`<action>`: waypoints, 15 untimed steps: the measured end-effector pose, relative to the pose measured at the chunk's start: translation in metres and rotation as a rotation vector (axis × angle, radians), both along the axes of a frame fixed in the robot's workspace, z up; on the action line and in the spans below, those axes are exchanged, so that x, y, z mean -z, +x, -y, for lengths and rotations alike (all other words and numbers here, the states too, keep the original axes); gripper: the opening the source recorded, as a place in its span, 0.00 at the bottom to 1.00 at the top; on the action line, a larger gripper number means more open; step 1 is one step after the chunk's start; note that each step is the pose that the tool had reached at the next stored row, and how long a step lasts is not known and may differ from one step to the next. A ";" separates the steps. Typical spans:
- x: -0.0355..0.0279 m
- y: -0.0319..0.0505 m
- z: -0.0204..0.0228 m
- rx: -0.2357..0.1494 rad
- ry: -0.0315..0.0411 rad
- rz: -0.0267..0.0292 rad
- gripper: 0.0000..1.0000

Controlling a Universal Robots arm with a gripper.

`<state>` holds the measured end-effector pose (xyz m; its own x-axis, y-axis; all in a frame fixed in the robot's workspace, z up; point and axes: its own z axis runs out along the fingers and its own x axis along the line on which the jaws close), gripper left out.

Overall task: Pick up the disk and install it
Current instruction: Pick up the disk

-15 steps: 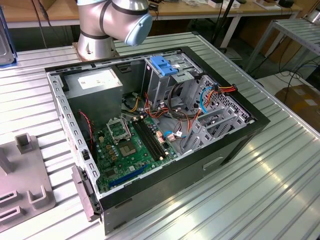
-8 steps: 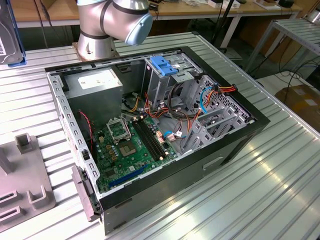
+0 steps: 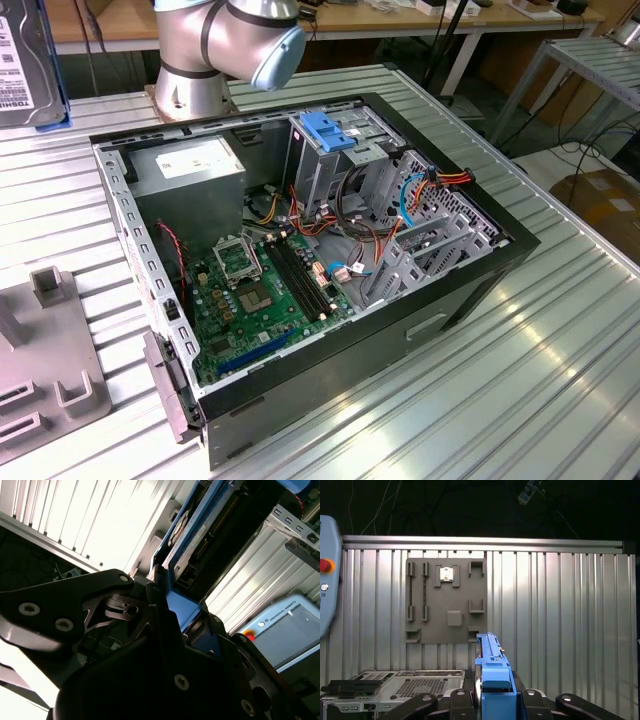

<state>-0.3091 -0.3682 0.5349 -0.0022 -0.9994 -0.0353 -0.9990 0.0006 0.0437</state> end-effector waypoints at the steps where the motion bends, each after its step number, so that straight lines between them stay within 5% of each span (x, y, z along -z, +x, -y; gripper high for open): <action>1: 0.0001 0.0030 0.0000 0.000 0.0000 -0.0001 0.37; 11: 0.0011 0.0285 0.0000 0.000 -0.0001 0.0000 0.37; 15: 0.0029 0.0325 0.0013 0.000 0.0000 0.0000 0.37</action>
